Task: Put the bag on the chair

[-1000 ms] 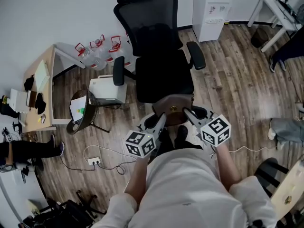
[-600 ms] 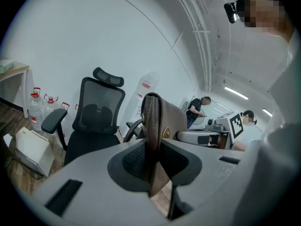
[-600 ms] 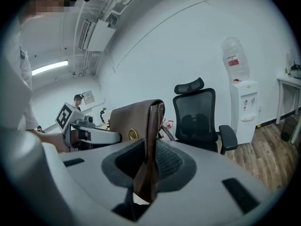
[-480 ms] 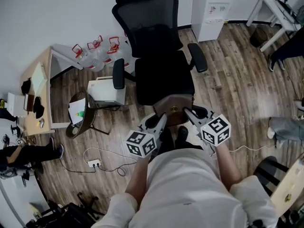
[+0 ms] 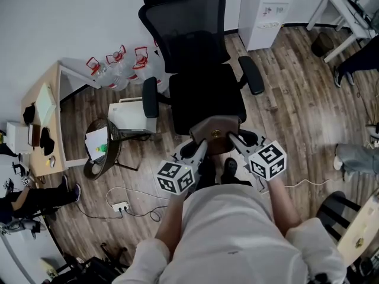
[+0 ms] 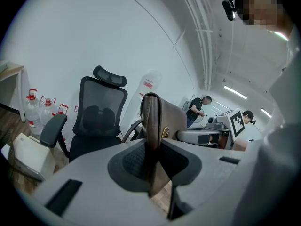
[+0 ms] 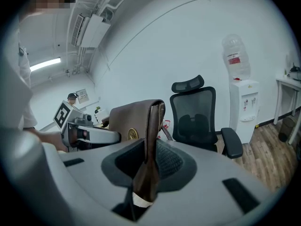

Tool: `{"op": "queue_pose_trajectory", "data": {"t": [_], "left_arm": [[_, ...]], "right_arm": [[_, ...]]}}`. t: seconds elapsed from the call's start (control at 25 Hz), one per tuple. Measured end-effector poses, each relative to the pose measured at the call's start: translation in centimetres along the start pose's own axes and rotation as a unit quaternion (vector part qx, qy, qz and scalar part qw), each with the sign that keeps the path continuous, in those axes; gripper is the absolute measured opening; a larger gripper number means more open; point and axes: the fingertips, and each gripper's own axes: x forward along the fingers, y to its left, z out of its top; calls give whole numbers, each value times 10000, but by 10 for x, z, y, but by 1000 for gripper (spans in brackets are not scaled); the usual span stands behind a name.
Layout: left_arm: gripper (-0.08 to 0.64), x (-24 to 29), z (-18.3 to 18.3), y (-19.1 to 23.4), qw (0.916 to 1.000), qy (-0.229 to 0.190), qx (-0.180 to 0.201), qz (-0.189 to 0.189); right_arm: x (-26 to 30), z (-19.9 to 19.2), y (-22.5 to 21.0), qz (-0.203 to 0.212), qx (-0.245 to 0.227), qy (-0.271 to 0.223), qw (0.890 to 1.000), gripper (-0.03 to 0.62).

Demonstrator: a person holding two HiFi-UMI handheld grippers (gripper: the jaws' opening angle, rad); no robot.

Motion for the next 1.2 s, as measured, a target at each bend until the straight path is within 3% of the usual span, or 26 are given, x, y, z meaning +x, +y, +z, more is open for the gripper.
{"op": "queue_pose_trajectory", "data": {"t": [0.6, 1.2], "left_arm": [[60, 19, 50, 77, 9998, 38, -49, -200], [60, 20, 72, 138, 9976, 313, 38, -623]], "right_arm": [[77, 44, -18, -257, 15, 134, 9996, 80], [136, 58, -14, -692, 230, 192, 9972, 83]]}}
